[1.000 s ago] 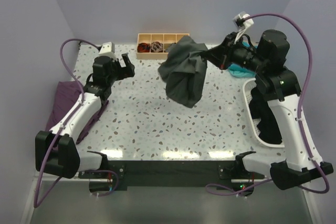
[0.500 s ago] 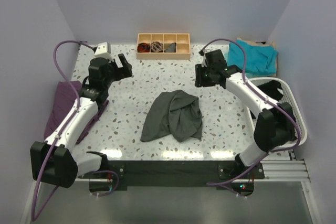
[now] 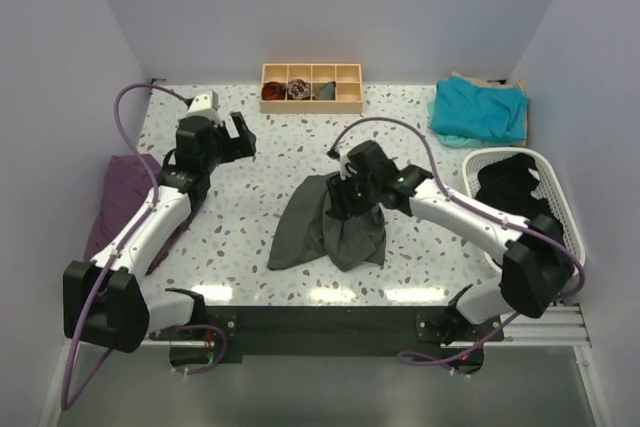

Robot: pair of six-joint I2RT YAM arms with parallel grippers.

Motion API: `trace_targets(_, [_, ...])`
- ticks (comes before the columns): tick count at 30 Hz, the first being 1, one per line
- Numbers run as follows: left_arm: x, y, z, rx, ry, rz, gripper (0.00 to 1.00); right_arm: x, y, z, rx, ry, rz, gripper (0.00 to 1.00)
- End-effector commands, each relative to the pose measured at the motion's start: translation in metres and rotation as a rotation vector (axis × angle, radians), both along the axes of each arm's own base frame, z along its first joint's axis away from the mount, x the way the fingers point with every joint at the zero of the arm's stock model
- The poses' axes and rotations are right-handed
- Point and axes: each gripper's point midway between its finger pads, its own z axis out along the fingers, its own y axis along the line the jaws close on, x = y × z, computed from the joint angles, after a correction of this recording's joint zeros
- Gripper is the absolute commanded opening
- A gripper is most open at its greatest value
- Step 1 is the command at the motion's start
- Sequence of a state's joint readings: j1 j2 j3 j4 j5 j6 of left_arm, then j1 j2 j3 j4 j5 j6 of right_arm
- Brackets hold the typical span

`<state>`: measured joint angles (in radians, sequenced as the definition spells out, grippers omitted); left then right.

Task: Fold and stack the t-shirts
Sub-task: Flatten out the tshirt

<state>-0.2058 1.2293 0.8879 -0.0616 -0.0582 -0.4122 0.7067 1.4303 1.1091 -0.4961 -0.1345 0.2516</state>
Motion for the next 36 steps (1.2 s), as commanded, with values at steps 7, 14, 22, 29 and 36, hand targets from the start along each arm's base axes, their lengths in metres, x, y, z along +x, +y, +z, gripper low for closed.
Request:
trace_targets(7, [0.004, -0.006, 0.006, -0.02, -0.034, -0.005, 0.99, -0.027, 0.039, -0.078, -0.174, 0.072, 0.074, 0.51])
trace_targets(14, [0.002, -0.003, -0.001, -0.004, -0.017, 0.003, 0.99, -0.02, 0.04, -0.092, -0.357, 0.017, 0.04, 0.0])
trace_targets(22, [0.001, -0.001, -0.001, 0.006, -0.018, 0.007, 1.0, 0.025, 0.013, 0.057, -0.282, -0.382, -0.166, 0.0])
trace_targets(29, [0.0, -0.005, -0.001, 0.002, -0.019, -0.011, 1.0, 0.085, -0.123, 0.153, -0.364, -0.602, -0.639, 0.0])
trace_targets(36, [0.001, -0.007, -0.001, 0.001, -0.02, -0.025, 1.0, 0.093, -0.159, 0.155, -0.366, -0.584, -0.697, 0.0])
